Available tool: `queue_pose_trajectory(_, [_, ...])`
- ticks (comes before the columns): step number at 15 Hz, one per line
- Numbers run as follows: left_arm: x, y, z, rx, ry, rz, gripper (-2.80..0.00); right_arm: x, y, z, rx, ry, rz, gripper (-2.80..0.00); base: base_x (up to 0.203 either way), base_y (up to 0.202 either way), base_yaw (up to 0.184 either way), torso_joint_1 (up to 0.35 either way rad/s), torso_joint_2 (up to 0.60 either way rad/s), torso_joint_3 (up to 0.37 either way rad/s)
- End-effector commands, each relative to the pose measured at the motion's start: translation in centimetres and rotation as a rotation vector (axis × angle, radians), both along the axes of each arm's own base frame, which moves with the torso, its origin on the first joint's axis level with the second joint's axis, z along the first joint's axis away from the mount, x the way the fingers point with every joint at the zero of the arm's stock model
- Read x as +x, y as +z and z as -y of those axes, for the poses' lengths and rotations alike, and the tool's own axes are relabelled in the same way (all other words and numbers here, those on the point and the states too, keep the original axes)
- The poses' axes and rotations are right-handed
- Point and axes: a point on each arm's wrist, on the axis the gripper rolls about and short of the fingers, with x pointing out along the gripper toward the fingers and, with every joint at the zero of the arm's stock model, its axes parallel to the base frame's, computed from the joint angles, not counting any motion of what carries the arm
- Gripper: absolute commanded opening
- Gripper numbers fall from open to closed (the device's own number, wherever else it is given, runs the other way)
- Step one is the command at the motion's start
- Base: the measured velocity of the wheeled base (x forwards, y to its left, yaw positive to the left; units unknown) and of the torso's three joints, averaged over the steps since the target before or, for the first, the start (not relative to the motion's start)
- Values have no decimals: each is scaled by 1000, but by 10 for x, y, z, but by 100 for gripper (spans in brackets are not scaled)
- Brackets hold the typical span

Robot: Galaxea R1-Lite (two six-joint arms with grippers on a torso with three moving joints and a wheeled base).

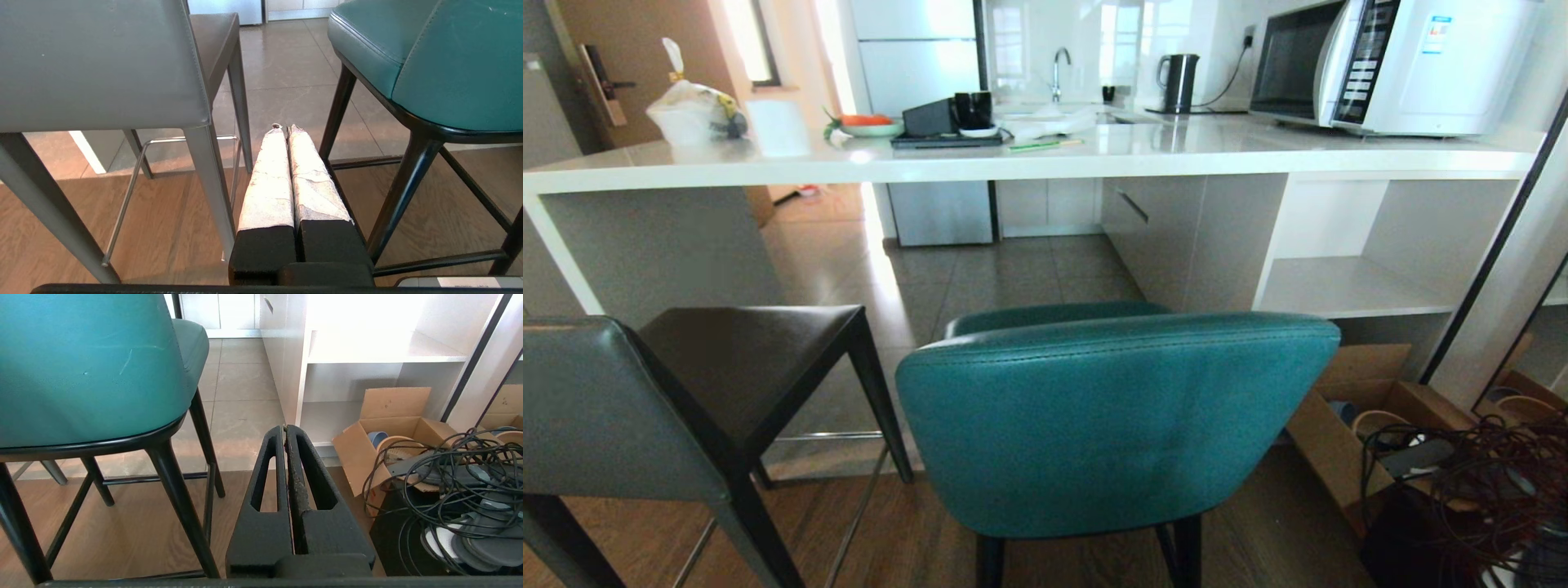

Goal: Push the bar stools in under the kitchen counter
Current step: Push the gray chair back under the dining table

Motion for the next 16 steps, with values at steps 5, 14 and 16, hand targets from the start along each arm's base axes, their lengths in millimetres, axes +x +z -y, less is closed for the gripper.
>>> queue_pose_trajectory(5, [0,-1,0,0,1,-1,-280,2,-6,0,44,-14,-18,-280,0,0,0,0,0,0])
queue_pose_trajectory(14, [0,-1,0,-1,-1,-4,-280,2,-6,0,44,-15,-18,-280,0,0,0,0,0,0])
queue_pose_trajectory(16, [0,-1,0,0,2,-2,-280,2,-6,0,44,-15,-18,-280,-171,0,0,7,5,4])
